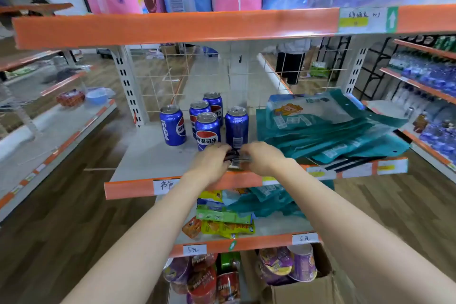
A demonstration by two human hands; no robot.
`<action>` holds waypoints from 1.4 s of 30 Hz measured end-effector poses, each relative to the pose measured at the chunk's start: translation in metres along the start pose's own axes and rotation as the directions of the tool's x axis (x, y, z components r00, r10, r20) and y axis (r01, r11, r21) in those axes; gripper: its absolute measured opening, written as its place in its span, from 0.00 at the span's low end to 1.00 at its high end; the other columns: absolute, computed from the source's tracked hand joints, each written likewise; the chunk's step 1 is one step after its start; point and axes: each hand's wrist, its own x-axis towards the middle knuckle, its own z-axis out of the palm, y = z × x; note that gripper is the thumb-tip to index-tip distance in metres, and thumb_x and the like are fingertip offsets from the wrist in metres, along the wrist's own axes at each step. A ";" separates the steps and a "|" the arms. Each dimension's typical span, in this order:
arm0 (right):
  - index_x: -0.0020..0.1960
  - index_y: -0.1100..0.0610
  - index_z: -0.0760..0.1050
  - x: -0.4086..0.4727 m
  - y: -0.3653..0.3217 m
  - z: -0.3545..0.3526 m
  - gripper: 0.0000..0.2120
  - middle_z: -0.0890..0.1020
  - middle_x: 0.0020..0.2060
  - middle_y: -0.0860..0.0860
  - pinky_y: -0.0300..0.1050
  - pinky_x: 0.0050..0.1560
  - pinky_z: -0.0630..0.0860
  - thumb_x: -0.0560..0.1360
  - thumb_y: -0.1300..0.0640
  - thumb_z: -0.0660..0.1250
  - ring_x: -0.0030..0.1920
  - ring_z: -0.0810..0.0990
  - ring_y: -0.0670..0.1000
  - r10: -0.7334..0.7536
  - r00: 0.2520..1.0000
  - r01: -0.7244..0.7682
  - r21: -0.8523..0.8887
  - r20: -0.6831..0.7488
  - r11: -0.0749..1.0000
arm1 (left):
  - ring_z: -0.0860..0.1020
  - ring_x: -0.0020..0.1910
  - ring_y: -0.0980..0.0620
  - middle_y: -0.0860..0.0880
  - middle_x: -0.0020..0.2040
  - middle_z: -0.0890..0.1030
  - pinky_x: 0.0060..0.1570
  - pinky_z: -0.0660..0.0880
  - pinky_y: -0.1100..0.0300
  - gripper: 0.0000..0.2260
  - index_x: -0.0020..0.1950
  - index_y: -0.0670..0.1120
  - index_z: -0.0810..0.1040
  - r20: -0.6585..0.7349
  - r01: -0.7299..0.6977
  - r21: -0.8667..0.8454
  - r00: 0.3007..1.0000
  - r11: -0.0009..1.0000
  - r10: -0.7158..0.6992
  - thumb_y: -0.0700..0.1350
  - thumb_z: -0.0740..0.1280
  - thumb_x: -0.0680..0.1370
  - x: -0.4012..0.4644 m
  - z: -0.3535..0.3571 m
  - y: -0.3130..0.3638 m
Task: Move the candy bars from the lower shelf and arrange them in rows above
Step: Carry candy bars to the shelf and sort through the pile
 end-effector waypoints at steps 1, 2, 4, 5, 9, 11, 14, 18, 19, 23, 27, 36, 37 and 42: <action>0.61 0.54 0.74 0.002 -0.002 0.001 0.15 0.77 0.56 0.54 0.49 0.48 0.74 0.77 0.51 0.64 0.56 0.76 0.57 0.017 1.000 -0.016 -0.020 0.022 1.000 | 0.73 0.58 0.43 0.44 0.59 0.76 0.54 0.74 0.49 0.16 0.63 0.46 0.73 0.001 -0.002 0.024 1.000 1.000 0.002 0.45 0.65 0.75 0.003 0.001 -0.001; 0.61 0.54 0.73 0.006 -0.001 0.003 0.15 0.78 0.56 0.54 0.48 0.48 0.74 0.77 0.50 0.63 0.56 0.76 0.58 0.028 0.999 -0.027 -0.034 0.024 0.999 | 0.73 0.58 0.43 0.44 0.58 0.77 0.53 0.74 0.49 0.15 0.63 0.46 0.73 -0.016 0.009 0.048 1.000 0.999 -0.008 0.46 0.64 0.76 0.006 0.000 -0.001; 0.58 0.55 0.74 0.011 -0.001 0.010 0.14 0.79 0.55 0.55 0.48 0.46 0.74 0.77 0.49 0.64 0.55 0.77 0.58 0.039 0.998 -0.038 -0.034 0.046 0.999 | 0.73 0.58 0.43 0.44 0.57 0.77 0.51 0.74 0.50 0.15 0.63 0.46 0.73 -0.035 0.019 0.126 0.999 0.992 -0.015 0.47 0.63 0.77 0.008 0.001 -0.001; 0.57 0.55 0.74 0.014 0.000 0.013 0.13 0.79 0.54 0.56 0.49 0.46 0.75 0.76 0.49 0.64 0.54 0.77 0.58 0.051 0.997 -0.050 -0.025 0.053 0.998 | 0.72 0.58 0.43 0.44 0.57 0.78 0.50 0.74 0.50 0.14 0.63 0.46 0.73 -0.041 0.019 0.159 0.999 0.987 -0.013 0.47 0.62 0.78 0.009 0.000 0.001; 0.54 0.55 0.74 0.018 0.003 0.015 0.13 0.80 0.52 0.56 0.48 0.45 0.74 0.75 0.48 0.66 0.52 0.78 0.58 0.075 0.996 -0.075 -0.006 0.047 0.997 | 0.72 0.58 0.43 0.43 0.55 0.78 0.48 0.71 0.52 0.13 0.60 0.44 0.73 -0.034 0.022 0.209 0.999 0.978 -0.015 0.48 0.62 0.78 0.012 0.001 0.003; 0.55 0.55 0.74 0.019 0.003 0.016 0.14 0.80 0.52 0.55 0.48 0.45 0.74 0.75 0.48 0.67 0.52 0.78 0.58 0.084 0.995 -0.085 0.006 0.045 0.996 | 0.72 0.58 0.42 0.43 0.55 0.78 0.47 0.71 0.52 0.13 0.59 0.43 0.72 -0.034 0.024 0.211 0.999 0.977 -0.017 0.47 0.62 0.78 0.011 0.002 0.004; 0.60 0.57 0.73 0.020 0.001 0.016 0.18 0.80 0.55 0.56 0.49 0.49 0.75 0.74 0.49 0.69 0.54 0.77 0.58 0.096 0.995 -0.096 0.020 0.036 0.995 | 0.73 0.57 0.42 0.42 0.55 0.78 0.46 0.72 0.51 0.13 0.61 0.44 0.72 -0.053 0.035 0.188 0.998 0.982 -0.026 0.46 0.63 0.77 0.010 0.000 0.003; 0.61 0.58 0.73 0.020 -0.003 0.014 0.20 0.79 0.56 0.56 0.46 0.49 0.72 0.72 0.51 0.71 0.55 0.77 0.58 0.108 0.994 -0.108 0.031 0.005 0.994 | 0.73 0.59 0.42 0.43 0.59 0.77 0.50 0.73 0.51 0.18 0.64 0.44 0.71 -0.065 0.060 0.094 0.996 0.994 -0.054 0.47 0.66 0.76 0.007 -0.003 -0.002; 0.61 0.57 0.73 0.020 -0.004 0.014 0.20 0.79 0.56 0.56 0.46 0.49 0.73 0.72 0.51 0.72 0.55 0.76 0.57 0.110 0.994 -0.110 0.060 0.006 0.992 | 0.73 0.60 0.43 0.43 0.60 0.76 0.51 0.74 0.51 0.19 0.64 0.44 0.71 -0.067 0.063 0.072 0.996 0.995 -0.058 0.48 0.66 0.75 0.006 -0.004 -0.005; 0.60 0.56 0.74 0.021 -0.004 0.011 0.23 0.79 0.53 0.53 0.45 0.48 0.73 0.68 0.54 0.75 0.53 0.76 0.55 0.121 0.991 -0.128 0.162 0.049 0.978 | 0.74 0.57 0.45 0.45 0.57 0.77 0.48 0.74 0.53 0.17 0.61 0.46 0.74 -0.088 0.039 0.013 0.995 0.999 -0.038 0.48 0.67 0.74 -0.001 -0.009 -0.011; 0.60 0.56 0.71 0.021 -0.010 0.012 0.24 0.79 0.53 0.53 0.50 0.52 0.76 0.67 0.58 0.75 0.52 0.77 0.55 0.126 0.991 -0.134 0.190 0.052 0.973 | 0.74 0.55 0.46 0.46 0.53 0.78 0.44 0.71 0.55 0.14 0.56 0.46 0.77 -0.129 0.021 -0.021 0.991 1.000 -0.023 0.48 0.68 0.72 -0.009 -0.017 -0.013; 0.59 0.55 0.68 0.012 -0.015 0.013 0.13 0.77 0.54 0.55 0.47 0.42 0.69 0.75 0.58 0.63 0.51 0.76 0.58 0.165 0.985 -0.168 -0.072 -0.040 0.983 | 0.75 0.51 0.47 0.46 0.55 0.75 0.40 0.67 0.59 0.19 0.62 0.46 0.74 -0.130 0.059 -0.053 0.989 0.997 -0.065 0.50 0.67 0.72 -0.018 -0.028 -0.016; 0.60 0.56 0.67 0.010 -0.013 0.014 0.14 0.77 0.54 0.56 0.47 0.42 0.70 0.75 0.59 0.62 0.52 0.77 0.59 0.172 0.984 -0.175 -0.080 -0.051 0.981 | 0.75 0.51 0.48 0.47 0.56 0.75 0.40 0.67 0.59 0.20 0.63 0.46 0.73 -0.133 0.062 -0.054 0.989 0.997 -0.068 0.50 0.67 0.72 -0.018 -0.029 -0.015; 0.63 0.56 0.64 -0.014 0.003 0.007 0.21 0.76 0.55 0.55 0.48 0.42 0.70 0.74 0.53 0.66 0.53 0.76 0.58 0.176 0.976 -0.181 -0.031 -0.129 0.983 | 0.75 0.53 0.49 0.48 0.59 0.74 0.41 0.70 0.59 0.20 0.64 0.47 0.72 -0.159 -0.003 -0.102 0.987 0.995 -0.014 0.52 0.66 0.74 -0.009 -0.032 -0.001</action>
